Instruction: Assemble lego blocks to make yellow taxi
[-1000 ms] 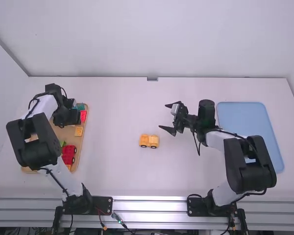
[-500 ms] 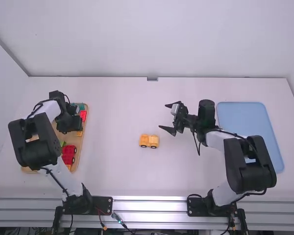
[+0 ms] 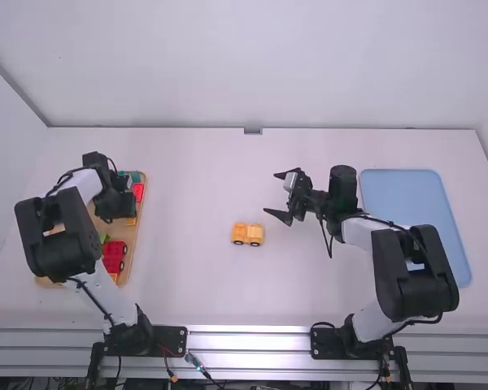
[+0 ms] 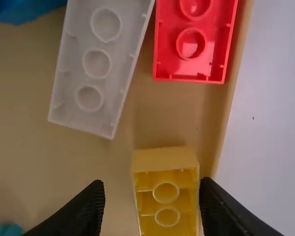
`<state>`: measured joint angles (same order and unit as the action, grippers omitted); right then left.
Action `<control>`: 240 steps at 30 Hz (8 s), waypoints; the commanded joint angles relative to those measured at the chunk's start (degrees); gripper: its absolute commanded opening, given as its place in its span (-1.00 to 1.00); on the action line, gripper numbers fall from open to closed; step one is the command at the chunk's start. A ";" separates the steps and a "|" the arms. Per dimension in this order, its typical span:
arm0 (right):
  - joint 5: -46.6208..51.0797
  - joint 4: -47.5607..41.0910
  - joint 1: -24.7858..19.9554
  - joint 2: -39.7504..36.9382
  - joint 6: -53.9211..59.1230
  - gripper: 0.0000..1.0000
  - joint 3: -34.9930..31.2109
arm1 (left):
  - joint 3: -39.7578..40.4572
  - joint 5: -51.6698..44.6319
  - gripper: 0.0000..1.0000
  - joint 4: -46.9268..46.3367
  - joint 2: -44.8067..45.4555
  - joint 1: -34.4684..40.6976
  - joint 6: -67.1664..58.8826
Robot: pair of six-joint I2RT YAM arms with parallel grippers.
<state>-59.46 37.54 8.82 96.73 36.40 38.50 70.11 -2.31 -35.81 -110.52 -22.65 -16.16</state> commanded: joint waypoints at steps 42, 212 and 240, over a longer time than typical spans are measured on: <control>-12.02 13.75 -0.15 -0.83 -14.21 0.98 -0.26 | 3.15 -0.70 -0.73 -4.48 0.50 0.52 4.85; 43.10 -81.29 39.47 32.98 15.96 -1.00 62.69 | -17.03 -1.31 0.98 31.78 18.88 1.01 29.62; 45.83 -79.06 39.47 36.02 11.63 0.99 62.75 | -17.03 -6.38 0.98 31.69 18.95 1.33 24.46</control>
<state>-13.52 -41.78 48.66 131.70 48.16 100.22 53.32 -4.67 -3.99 -92.66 -21.52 12.40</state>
